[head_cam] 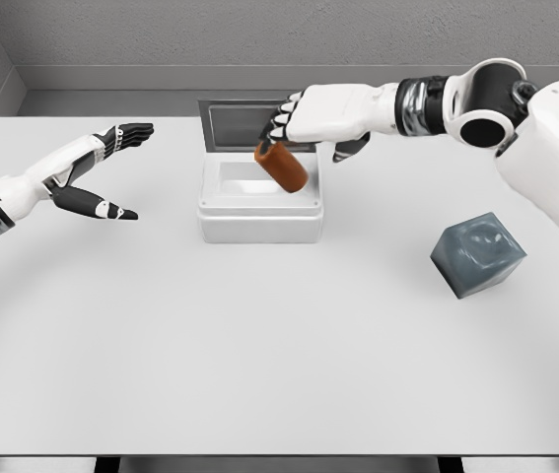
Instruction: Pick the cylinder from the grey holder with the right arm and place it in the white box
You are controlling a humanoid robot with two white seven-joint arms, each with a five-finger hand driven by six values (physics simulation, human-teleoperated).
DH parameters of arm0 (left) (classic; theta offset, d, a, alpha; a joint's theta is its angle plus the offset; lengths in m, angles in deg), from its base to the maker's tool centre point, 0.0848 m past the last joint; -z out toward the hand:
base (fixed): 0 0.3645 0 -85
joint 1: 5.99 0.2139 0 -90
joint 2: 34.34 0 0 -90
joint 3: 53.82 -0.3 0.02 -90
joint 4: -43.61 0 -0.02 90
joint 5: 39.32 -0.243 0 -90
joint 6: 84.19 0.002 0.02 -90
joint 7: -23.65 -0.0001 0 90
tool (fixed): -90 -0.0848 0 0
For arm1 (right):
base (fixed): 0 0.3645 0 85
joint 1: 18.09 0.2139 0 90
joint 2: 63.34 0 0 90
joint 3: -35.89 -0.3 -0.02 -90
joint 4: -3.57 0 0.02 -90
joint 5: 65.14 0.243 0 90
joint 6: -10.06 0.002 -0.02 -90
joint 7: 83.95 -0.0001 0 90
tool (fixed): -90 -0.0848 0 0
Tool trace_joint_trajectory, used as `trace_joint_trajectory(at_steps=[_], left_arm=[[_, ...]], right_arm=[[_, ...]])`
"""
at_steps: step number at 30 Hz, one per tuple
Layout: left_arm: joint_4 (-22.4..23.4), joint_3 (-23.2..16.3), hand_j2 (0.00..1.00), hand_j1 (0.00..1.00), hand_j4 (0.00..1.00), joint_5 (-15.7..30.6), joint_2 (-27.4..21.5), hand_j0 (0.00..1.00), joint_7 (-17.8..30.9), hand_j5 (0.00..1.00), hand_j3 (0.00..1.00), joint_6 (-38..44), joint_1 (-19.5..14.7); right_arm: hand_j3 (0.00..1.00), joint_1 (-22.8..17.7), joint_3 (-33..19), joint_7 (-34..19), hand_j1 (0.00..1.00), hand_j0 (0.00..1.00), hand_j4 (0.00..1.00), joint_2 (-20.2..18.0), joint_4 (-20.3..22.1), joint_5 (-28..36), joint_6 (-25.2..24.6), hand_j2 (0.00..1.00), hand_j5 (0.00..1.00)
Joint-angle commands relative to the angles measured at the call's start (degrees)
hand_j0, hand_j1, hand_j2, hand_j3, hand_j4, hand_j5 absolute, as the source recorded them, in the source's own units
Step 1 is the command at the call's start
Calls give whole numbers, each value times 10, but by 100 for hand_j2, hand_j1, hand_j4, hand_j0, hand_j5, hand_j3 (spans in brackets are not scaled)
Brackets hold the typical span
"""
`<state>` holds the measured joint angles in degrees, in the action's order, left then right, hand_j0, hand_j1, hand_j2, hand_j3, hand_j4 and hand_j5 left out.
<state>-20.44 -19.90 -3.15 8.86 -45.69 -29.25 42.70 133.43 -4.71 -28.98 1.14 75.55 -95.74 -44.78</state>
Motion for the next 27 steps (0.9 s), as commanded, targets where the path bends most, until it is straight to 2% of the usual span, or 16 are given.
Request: trace_joint_trajectory(at_steps=[1,3,5,7,9,10,11,12,15,17,18,22,27], left_arm=[[0,1,100,100,100,4,0,100,0,100,100,1,0],[0,1,100,100,100,4,0,100,0,100,100,1,0],[1,1,100,100,100,4,0,100,0,100,100,1,0],[1,1,100,100,100,5,0,100,0,100,100,1,-7],[2,1,100,100,100,7,13,100,1,100,100,1,-18],[2,1,100,100,100,13,21,100,1,100,100,1,-31],[3,1,100,100,100,18,27,100,1,100,100,1,-41],[5,1,100,100,100,23,40,100,1,100,100,1,-47],[33,3,100,100,100,22,76,100,0,100,100,23,-66],[45,3,100,100,100,18,87,100,0,100,100,29,-69],[70,4,100,100,100,16,105,100,2,100,100,30,-76],[102,5,100,100,100,3,131,100,12,100,100,38,-83],[124,5,100,100,100,-4,152,100,13,100,100,41,-91]], right_arm=[[100,-1,-14,0,100,100,100,-1,13,4,-2,100,100],[100,-1,-20,0,100,100,100,-1,25,5,-2,100,100],[100,-6,-62,0,100,100,100,-6,57,5,-2,100,100],[100,-10,-92,0,100,100,100,-39,82,40,-2,100,100],[100,-17,-127,0,100,100,100,-89,87,89,-2,100,100],[100,-34,-172,0,100,100,100,-118,87,98,-2,100,100],[100,-58,-200,0,100,100,100,-140,80,99,-2,100,100],[100,-84,-212,0,100,100,100,-157,56,99,-2,100,100],[100,-131,-262,0,100,100,100,-168,-28,97,-2,100,100],[100,-142,-263,0,100,100,100,-191,-52,93,-2,100,100],[100,-155,-260,0,100,100,100,-190,-51,92,-2,100,100],[100,-190,-255,0,100,100,100,-185,-47,74,-2,100,100],[100,-184,-255,0,100,100,100,-184,-47,72,-2,100,100]])
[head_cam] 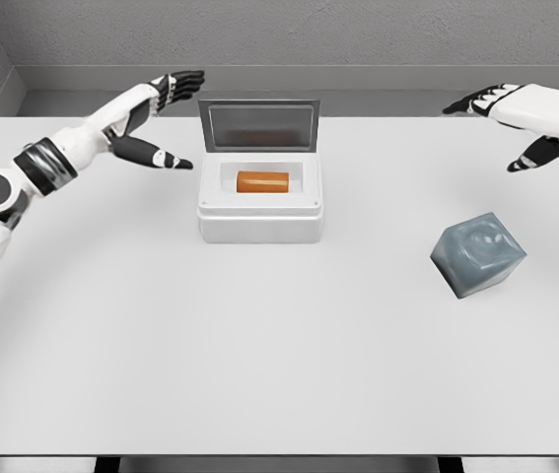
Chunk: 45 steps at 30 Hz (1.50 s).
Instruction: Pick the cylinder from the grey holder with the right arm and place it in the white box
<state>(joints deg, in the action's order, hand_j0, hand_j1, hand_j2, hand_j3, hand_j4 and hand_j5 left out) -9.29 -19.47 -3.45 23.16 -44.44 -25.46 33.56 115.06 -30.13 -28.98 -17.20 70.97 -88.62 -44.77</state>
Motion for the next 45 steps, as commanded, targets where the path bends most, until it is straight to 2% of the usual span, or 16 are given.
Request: trace_joint_trajectory(at_steps=[1,6,17,25,28,33,38,41,45], left_arm=[[15,1,100,100,100,-3,13,100,1,100,100,4,0],[38,3,100,100,100,-7,23,100,3,100,100,3,-4],[39,3,100,100,100,-7,42,100,11,100,100,3,-12],[31,4,100,100,100,-2,33,100,43,100,100,-5,-12],[31,5,100,100,100,1,30,100,60,100,100,-15,-15],[30,5,100,100,100,3,20,100,64,100,100,-20,-16],[6,5,100,100,100,8,6,100,65,100,100,-27,-12],[4,5,100,100,100,25,-2,100,90,100,100,-37,-8],[6,5,100,100,100,30,-5,100,90,100,100,-37,-8]], right_arm=[[100,0,-1,0,100,100,100,-1,-1,1,-2,100,100],[100,2,3,0,100,100,100,-1,0,1,-2,100,100],[100,3,3,0,100,100,100,-2,8,1,-2,100,100],[100,10,8,0,100,100,100,-3,8,0,-2,100,100],[100,14,26,0,100,100,100,-2,8,0,-2,100,100],[100,22,36,0,100,100,100,-1,8,0,-2,100,100],[100,25,36,0,100,100,100,-2,8,1,-2,100,100],[100,25,36,0,100,100,100,0,8,1,-2,100,100],[100,26,36,0,100,100,100,-1,8,1,-2,100,100]])
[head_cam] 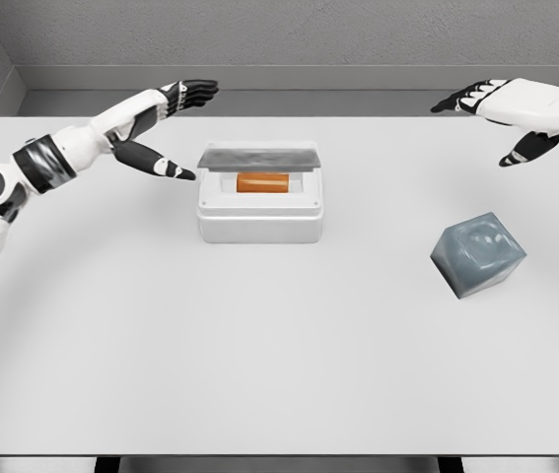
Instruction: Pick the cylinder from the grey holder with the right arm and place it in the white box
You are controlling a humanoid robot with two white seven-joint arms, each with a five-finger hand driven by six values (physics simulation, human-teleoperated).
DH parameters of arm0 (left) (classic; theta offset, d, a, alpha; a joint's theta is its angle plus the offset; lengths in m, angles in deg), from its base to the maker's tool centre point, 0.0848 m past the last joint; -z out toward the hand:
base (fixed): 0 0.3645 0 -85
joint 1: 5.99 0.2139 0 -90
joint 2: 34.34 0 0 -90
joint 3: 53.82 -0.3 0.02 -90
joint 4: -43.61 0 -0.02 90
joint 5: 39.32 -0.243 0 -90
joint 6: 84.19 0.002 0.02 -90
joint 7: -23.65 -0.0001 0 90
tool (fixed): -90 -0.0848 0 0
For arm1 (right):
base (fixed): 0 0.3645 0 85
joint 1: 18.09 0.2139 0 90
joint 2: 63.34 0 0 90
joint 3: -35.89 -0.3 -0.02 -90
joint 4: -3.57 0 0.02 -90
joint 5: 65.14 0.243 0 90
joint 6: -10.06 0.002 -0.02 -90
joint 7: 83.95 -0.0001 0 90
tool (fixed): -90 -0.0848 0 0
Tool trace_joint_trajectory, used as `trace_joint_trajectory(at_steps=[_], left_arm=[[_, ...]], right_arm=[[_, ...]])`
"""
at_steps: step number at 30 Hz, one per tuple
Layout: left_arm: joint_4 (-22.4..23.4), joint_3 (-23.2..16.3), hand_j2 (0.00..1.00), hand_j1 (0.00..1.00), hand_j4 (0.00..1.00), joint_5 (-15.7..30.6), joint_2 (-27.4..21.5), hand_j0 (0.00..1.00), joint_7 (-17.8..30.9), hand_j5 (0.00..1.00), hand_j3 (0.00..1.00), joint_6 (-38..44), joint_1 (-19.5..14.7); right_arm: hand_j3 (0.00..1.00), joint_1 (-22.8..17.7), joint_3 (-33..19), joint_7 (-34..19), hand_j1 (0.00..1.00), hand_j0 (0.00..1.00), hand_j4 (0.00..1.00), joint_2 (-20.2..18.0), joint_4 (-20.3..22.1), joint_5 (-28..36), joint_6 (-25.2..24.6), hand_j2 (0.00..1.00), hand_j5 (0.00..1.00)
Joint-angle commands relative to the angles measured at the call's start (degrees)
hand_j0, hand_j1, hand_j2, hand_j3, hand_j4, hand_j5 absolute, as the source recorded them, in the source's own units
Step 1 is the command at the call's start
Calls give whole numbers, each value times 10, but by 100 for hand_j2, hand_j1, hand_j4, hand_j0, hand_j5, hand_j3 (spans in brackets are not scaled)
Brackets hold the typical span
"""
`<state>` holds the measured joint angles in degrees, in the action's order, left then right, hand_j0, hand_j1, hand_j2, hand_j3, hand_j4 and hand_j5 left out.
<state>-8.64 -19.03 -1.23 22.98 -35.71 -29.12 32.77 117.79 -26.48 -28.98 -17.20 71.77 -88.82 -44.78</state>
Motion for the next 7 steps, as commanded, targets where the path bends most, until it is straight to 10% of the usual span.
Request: trace_joint_trajectory(at_steps=[1,7], left_arm=[[0,1,100,100,100,8,-4,100,4,100,100,-1,0],[6,1,100,100,100,3,-5,100,4,100,100,-1,1]], right_arm=[[100,0,0,0,100,100,100,-1,0,3,-2,100,100],[100,1,0,0,100,100,100,-2,3,3,-2,100,100]])
